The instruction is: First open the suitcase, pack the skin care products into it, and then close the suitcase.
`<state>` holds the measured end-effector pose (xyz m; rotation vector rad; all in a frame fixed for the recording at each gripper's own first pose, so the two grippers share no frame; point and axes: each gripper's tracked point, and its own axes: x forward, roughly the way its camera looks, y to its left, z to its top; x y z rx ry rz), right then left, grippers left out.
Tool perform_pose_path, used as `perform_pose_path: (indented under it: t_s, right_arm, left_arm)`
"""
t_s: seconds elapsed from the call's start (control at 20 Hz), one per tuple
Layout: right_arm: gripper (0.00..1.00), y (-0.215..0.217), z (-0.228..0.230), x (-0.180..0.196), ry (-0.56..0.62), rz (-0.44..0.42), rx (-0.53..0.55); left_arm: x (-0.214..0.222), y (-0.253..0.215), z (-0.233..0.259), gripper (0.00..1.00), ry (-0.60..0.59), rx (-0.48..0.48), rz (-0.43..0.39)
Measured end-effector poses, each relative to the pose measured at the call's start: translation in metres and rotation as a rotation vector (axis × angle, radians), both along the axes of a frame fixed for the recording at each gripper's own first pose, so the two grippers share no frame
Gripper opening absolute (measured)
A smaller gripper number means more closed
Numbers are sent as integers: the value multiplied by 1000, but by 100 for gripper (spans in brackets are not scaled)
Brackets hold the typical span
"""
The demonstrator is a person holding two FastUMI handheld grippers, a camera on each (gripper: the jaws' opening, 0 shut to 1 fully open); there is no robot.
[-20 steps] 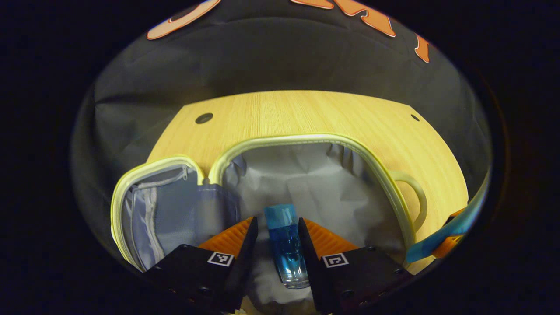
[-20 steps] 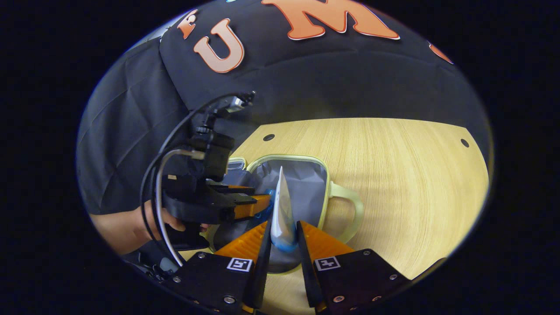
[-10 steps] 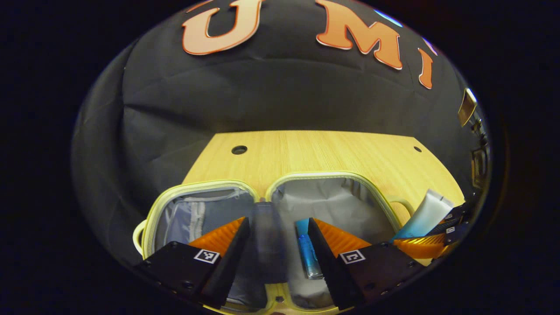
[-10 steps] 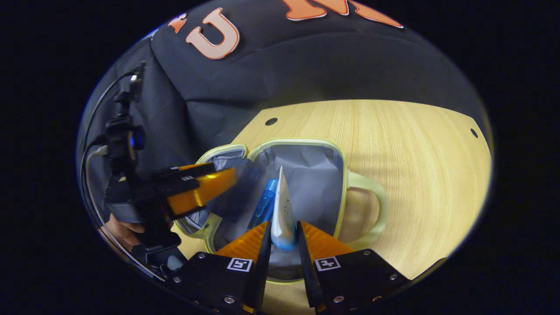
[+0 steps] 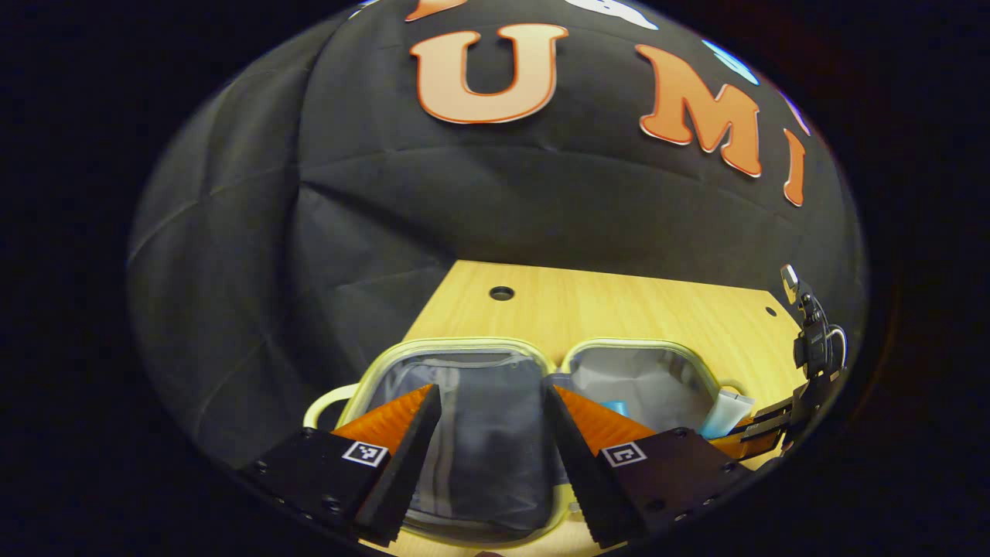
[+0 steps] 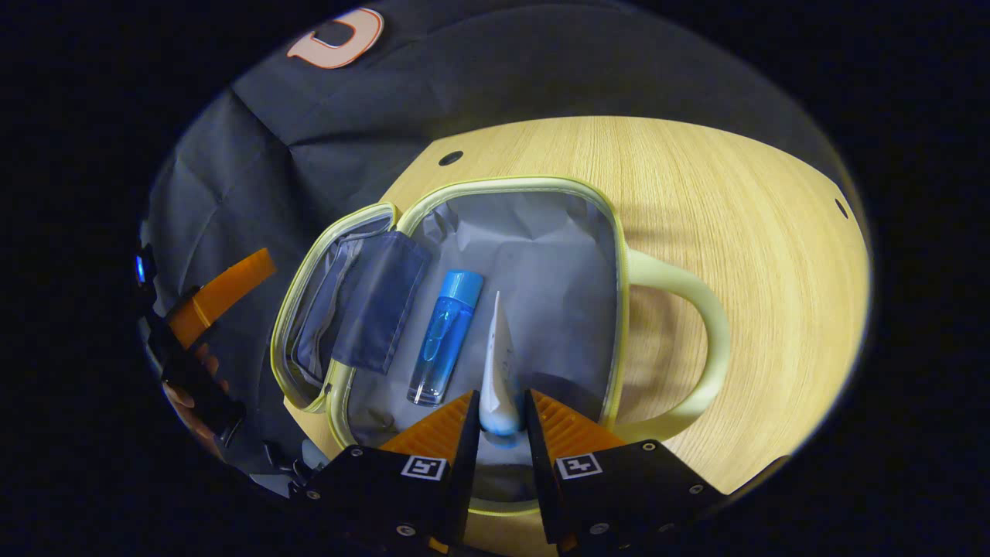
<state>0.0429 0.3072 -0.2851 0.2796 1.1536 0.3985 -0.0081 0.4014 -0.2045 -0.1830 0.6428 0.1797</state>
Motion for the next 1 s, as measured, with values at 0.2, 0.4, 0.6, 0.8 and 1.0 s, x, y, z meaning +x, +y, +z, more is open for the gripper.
perform_pose_path:
  t_s: [0.2, 0.4, 0.6, 0.8, 1.0]
  right_arm:
    - [37, 1, -16, 9, 66, -47, -51]
    - [38, 1, -18, 12, 77, -78, -61]
    - [40, -4, -11, 17, 69, -113, -58]
    - [47, -13, 4, 30, 10, -173, -41]
    - [58, -26, 22, 34, -51, -206, -41]
  left_arm:
    - [-25, 44, -11, 85, 23, -14, 110]
    - [-42, 92, -24, 85, 40, -18, 220]
    - [-63, 138, -37, 86, 47, -63, 325]
    - [-72, 167, -58, 89, 61, -122, 387]
    - [-73, 185, -77, 89, 59, -221, 425]
